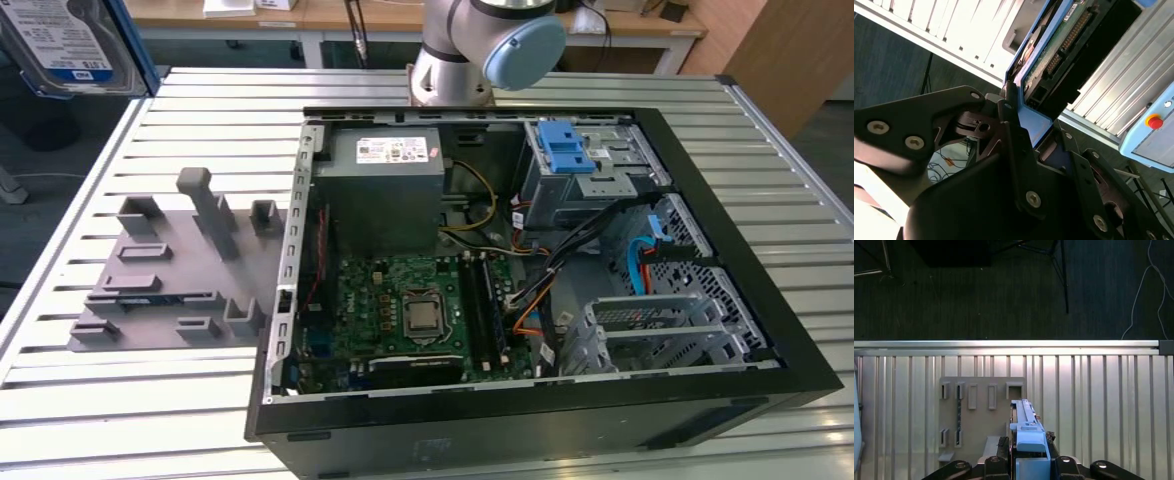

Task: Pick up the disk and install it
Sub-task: 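Pick up the disk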

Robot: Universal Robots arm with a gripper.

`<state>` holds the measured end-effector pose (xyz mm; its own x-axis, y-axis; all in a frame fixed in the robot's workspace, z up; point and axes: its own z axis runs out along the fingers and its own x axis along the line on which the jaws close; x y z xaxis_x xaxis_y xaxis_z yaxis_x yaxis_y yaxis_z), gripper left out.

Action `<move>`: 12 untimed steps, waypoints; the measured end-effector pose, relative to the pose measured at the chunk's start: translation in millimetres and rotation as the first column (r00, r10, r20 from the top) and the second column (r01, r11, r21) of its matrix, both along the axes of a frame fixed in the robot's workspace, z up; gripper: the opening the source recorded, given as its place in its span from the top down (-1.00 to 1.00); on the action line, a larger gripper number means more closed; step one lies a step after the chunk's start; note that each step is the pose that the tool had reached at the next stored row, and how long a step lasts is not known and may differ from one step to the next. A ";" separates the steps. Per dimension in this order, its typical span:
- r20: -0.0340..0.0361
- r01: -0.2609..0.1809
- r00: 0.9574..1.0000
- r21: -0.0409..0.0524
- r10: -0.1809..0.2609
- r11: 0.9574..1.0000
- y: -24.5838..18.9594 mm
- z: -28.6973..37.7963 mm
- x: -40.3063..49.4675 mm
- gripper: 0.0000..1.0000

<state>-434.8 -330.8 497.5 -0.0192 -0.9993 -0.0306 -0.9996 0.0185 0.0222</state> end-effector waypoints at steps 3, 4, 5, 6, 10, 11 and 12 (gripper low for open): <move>0.000 0.000 1.000 0.000 0.000 1.000 -1.1 -0.1 1.2 0.27; 0.000 0.000 1.000 0.000 0.000 1.000 -1.5 -0.1 1.8 0.27; 0.000 0.000 1.000 0.000 0.000 1.000 -2.1 -0.1 2.4 0.27; 0.000 0.000 1.000 0.000 0.000 1.000 -2.8 -0.1 3.3 0.27; 0.000 0.000 1.000 0.000 0.000 1.000 -5.5 -0.1 8.7 0.27; 0.000 0.000 1.000 0.000 0.000 1.000 -6.1 -0.1 10.3 0.27; -0.001 0.000 1.000 0.000 0.000 1.000 -6.7 0.0 12.1 0.27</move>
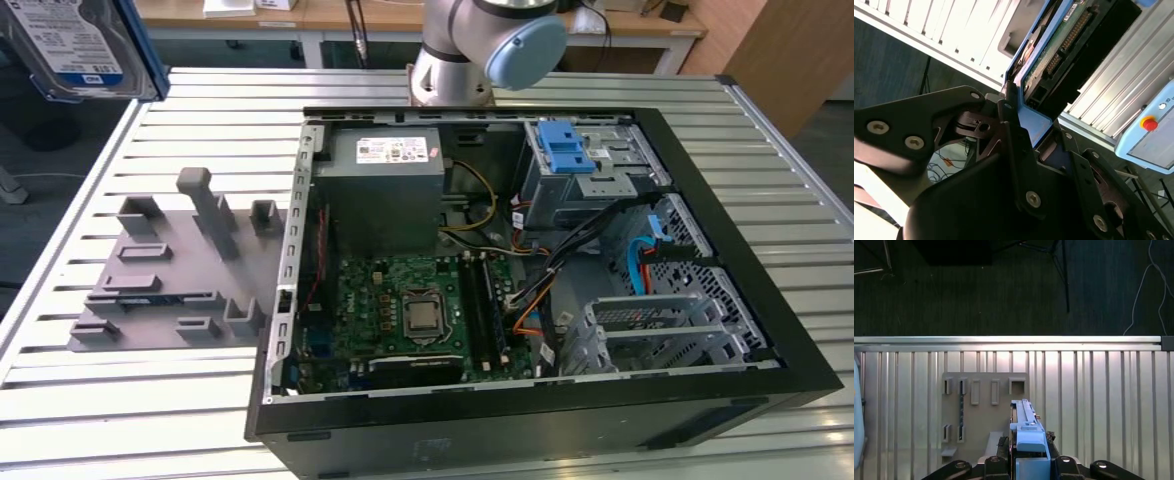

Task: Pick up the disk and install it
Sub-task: 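Pick up the disk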

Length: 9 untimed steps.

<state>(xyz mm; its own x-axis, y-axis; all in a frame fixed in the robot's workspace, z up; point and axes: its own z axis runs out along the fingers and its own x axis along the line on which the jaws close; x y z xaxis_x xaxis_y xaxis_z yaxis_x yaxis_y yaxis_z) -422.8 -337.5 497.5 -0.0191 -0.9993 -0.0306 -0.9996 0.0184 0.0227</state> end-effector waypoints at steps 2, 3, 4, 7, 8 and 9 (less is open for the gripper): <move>0.000 0.000 1.000 0.000 0.000 1.000 -1.5 0.0 3.6 0.27; -0.001 0.000 1.000 0.000 0.000 1.000 -2.1 0.0 5.2 0.27; -0.001 0.000 1.000 0.000 0.000 1.000 -2.6 -0.1 6.6 0.27; -0.001 0.000 1.000 0.000 0.000 1.000 -4.3 0.0 11.2 0.27; -0.001 0.000 1.000 0.000 0.000 1.000 -4.7 0.0 12.9 0.27; -0.002 0.000 1.000 0.000 0.000 1.000 -5.1 0.0 14.5 0.27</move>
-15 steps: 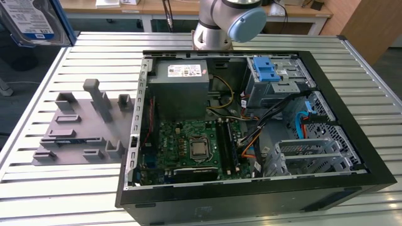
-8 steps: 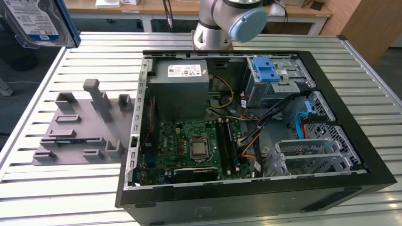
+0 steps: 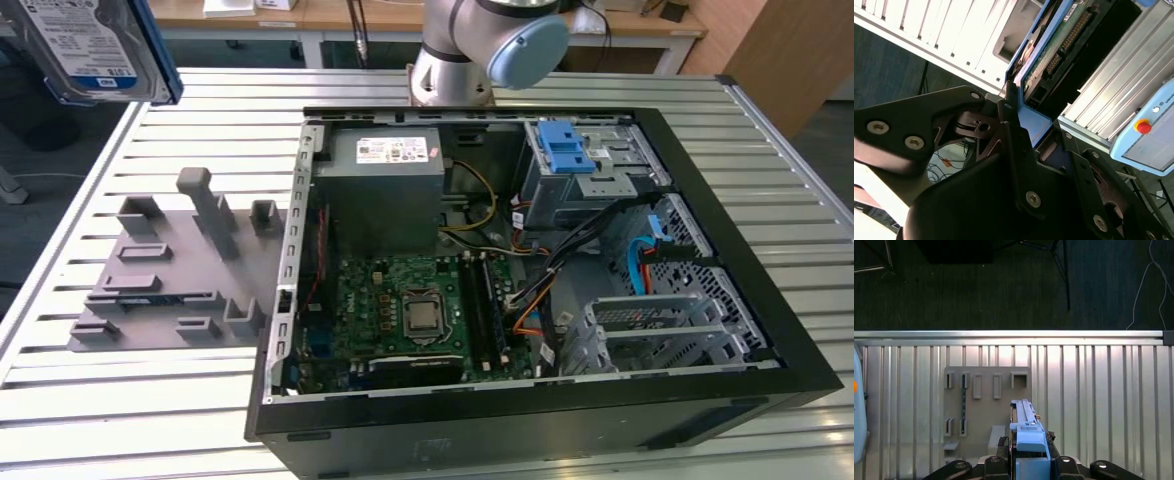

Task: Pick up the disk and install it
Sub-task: 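Pick up the disk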

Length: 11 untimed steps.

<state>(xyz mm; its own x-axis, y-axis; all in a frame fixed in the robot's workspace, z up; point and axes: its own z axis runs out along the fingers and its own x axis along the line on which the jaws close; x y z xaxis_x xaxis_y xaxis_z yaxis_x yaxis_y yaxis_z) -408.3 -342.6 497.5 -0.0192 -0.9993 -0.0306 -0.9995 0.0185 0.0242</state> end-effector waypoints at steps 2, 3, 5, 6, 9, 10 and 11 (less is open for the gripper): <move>0.000 0.000 1.000 0.000 0.000 1.000 -0.4 0.0 2.6 0.27; 0.000 0.000 1.000 0.000 0.000 1.000 -0.4 0.0 3.6 0.27; 0.000 0.000 1.000 0.000 0.000 1.000 -0.4 0.0 5.8 0.27; 0.000 0.000 1.000 0.000 0.000 1.000 -0.4 0.0 6.8 0.27; 0.000 0.000 1.000 0.000 0.000 1.000 -0.4 0.0 10.7 0.27; 0.000 0.000 1.000 0.000 0.000 1.000 -0.4 0.0 11.8 0.27; 0.000 0.000 1.000 0.000 0.000 1.000 -0.4 0.0 13.0 0.27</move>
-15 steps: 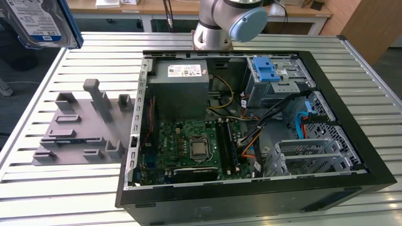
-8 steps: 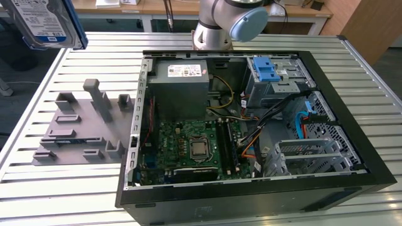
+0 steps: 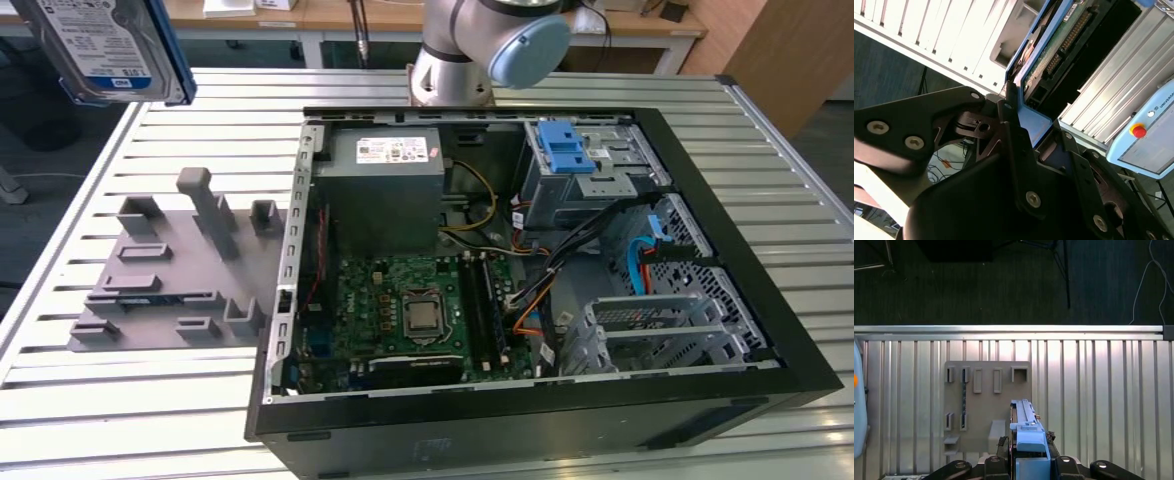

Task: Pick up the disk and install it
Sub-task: 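Pick up the disk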

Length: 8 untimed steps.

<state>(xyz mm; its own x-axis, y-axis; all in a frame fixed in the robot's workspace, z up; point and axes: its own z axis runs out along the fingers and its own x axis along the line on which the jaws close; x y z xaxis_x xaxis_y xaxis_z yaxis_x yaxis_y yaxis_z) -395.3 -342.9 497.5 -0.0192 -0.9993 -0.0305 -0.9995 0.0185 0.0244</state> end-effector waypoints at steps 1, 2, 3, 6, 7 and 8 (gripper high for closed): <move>0.000 0.000 1.000 0.000 0.000 1.000 0.0 0.0 1.1 0.27; 0.000 0.000 1.000 0.000 0.000 1.000 0.0 0.0 2.2 0.27; 0.000 0.000 1.000 0.000 0.000 1.000 0.0 0.0 3.3 0.27; 0.000 0.000 1.000 0.000 0.000 1.000 0.0 -0.1 6.8 0.27; 0.000 0.000 1.000 0.000 0.000 1.000 0.0 0.0 7.9 0.27; 0.000 0.000 1.000 0.000 0.000 1.000 0.0 -0.1 9.1 0.27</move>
<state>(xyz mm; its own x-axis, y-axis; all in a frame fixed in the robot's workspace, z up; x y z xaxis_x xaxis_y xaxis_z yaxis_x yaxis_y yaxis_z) -386.2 -342.9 497.4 -0.0192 -0.9993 -0.0306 -0.9995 0.0184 0.0243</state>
